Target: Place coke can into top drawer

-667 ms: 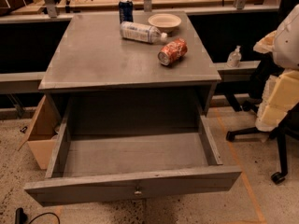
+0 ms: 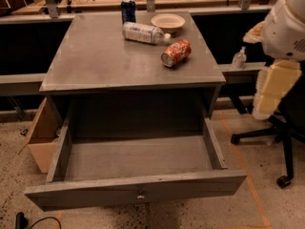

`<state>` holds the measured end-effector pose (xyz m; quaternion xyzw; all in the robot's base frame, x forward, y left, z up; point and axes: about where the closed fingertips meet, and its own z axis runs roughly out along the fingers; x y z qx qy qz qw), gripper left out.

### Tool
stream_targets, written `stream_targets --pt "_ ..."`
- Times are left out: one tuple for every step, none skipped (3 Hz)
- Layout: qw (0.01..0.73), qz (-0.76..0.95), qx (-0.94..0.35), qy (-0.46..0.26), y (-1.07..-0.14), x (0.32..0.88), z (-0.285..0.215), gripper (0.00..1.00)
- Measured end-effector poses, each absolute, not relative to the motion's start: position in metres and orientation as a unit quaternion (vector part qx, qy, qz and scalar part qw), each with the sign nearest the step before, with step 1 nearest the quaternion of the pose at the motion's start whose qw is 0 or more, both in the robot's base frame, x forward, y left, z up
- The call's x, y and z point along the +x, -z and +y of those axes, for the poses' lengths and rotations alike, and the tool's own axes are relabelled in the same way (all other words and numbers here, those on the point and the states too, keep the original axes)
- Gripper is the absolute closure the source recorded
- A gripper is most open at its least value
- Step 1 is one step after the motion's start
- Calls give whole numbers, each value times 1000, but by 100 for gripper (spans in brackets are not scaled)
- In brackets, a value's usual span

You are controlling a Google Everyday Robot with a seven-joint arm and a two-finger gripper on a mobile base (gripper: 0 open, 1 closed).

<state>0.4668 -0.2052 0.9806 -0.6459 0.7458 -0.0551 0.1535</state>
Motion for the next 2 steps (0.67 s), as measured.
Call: stream_targets --pt "126 689 -710 79 -984 524 -189 0" --pt "109 624 -770 74 -972 589 -164 0"
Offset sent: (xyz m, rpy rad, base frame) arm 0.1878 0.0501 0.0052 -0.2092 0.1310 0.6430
